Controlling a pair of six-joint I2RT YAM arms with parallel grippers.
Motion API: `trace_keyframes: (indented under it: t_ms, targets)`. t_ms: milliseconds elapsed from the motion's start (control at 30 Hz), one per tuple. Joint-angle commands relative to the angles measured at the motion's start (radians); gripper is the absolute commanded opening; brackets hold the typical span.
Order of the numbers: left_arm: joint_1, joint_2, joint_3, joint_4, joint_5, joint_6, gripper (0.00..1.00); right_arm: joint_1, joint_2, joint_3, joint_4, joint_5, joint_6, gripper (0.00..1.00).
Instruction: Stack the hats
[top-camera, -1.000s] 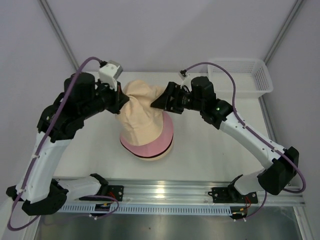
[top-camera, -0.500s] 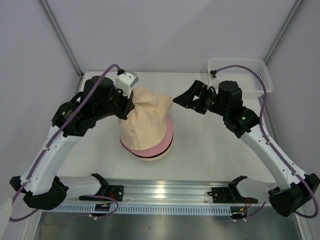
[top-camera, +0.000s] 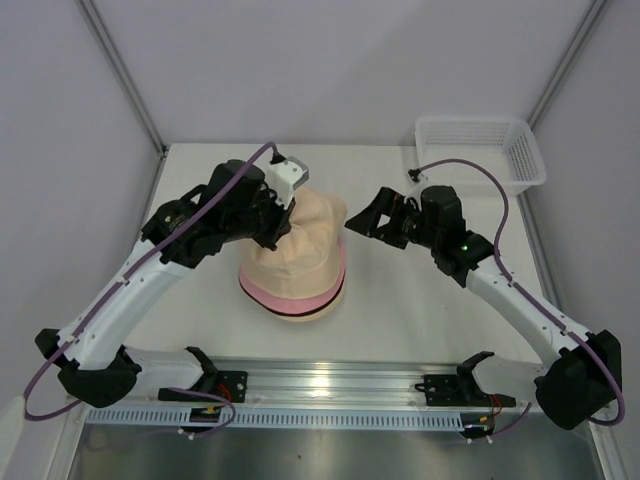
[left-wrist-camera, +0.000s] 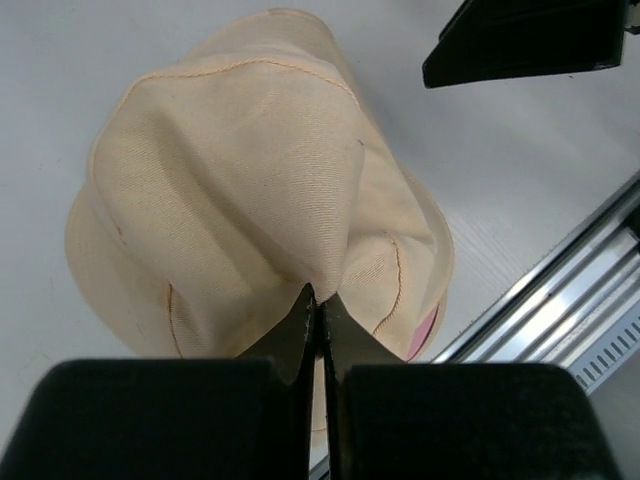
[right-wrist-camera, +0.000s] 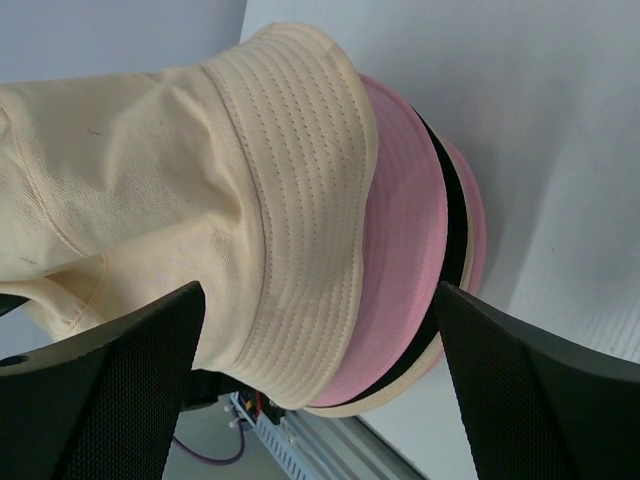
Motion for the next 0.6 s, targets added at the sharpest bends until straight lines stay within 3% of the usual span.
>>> trace_keyframes:
  t_ms: [0,133,300,567]
  targets:
    - [-0.009,-0.004,-0.019,0.024,-0.086,-0.041,0.01,-0.004,-0.007,-0.041,0.149,0.023,-0.028,1.0]
    - [-0.003,-0.053,-0.039,0.079,-0.135,-0.117,0.01,-0.01,-0.002,-0.092,0.346,0.009,-0.112,1.0]
    - [0.063,-0.103,-0.016,0.122,-0.166,-0.177,0.02,-0.047,0.048,-0.059,0.422,-0.011,-0.132,1.0]
    - [0.103,-0.033,0.004,0.147,0.041,-0.145,0.01,-0.061,0.125,-0.078,0.537,-0.067,-0.101,0.99]
